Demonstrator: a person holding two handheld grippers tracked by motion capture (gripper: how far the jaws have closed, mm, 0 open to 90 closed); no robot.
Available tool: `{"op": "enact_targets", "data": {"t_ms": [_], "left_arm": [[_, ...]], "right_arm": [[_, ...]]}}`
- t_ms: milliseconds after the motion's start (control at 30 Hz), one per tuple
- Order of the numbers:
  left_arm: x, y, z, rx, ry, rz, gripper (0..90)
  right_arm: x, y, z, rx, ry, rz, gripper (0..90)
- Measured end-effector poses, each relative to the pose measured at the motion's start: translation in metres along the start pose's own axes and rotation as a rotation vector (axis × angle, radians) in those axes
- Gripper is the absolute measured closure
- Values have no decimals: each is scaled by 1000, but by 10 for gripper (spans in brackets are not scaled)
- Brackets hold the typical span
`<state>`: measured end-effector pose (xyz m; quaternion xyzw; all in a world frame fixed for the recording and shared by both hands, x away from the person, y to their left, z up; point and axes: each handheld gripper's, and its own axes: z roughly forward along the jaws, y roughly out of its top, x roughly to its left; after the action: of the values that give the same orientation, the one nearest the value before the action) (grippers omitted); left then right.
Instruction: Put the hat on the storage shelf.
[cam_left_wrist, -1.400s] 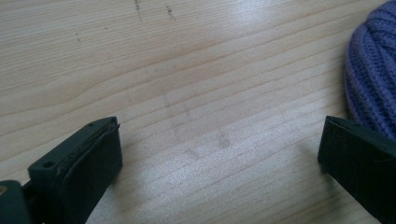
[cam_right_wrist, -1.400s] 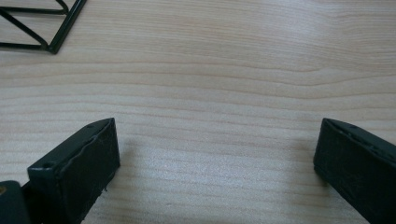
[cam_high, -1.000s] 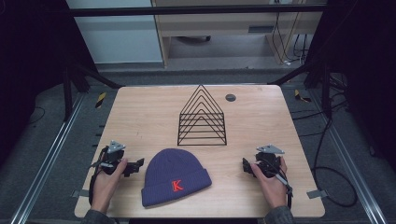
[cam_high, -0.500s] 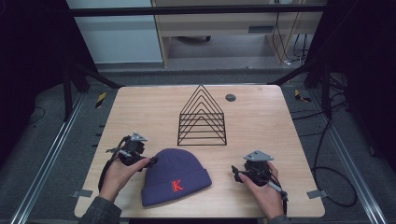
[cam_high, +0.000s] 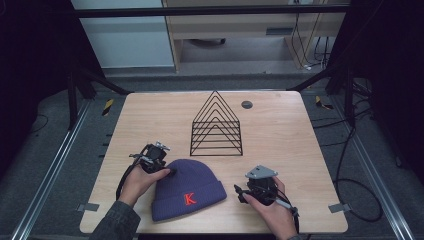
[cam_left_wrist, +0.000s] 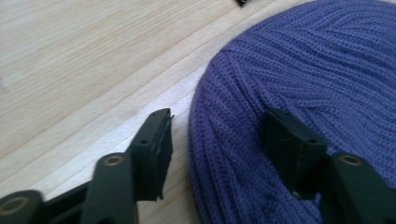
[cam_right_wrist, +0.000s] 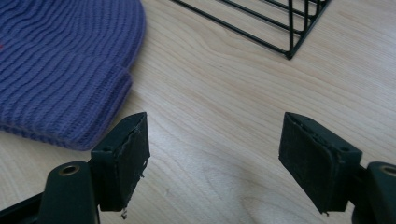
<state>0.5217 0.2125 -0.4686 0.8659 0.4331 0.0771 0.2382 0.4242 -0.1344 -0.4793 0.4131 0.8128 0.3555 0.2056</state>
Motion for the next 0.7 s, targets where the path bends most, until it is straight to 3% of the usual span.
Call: {"op": "enact_targets", "data": {"t_ms": [100, 367, 400, 700], "left_arm": [[1, 1, 4, 11, -16, -6, 460], [-1, 0, 4, 3, -55, -12, 665], [-2, -1, 4, 1, -54, -4, 709], [-10, -5, -10, -47, -22, 45, 768]], "right_arm": [[3, 1, -1, 2, 4, -18, 242], [8, 4, -5, -19, 2, -38, 222], [8, 5, -7, -35, -6, -35, 220], [6, 8, -6, -31, -5, -29, 200]]}}
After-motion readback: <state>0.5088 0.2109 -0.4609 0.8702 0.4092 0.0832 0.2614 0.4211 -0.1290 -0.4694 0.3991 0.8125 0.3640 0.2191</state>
